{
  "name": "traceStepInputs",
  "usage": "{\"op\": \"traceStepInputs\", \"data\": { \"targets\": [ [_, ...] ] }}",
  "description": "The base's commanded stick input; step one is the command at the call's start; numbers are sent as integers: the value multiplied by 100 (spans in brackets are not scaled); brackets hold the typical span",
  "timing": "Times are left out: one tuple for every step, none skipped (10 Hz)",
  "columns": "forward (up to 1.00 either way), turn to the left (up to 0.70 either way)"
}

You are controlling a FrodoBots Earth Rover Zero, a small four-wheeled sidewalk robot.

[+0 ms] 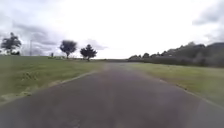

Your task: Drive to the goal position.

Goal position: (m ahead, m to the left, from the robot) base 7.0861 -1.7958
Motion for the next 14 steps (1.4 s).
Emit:
{"op": "traceStepInputs", "data": {
  "targets": [
    [70,0],
    [70,0],
    [70,0],
    [70,0],
    [70,0],
    [70,5],
    [70,12],
    [70,19],
    [70,26],
    [70,35],
    [70,15],
    [70,0],
    [70,0],
    [70,0]
  ]
}}
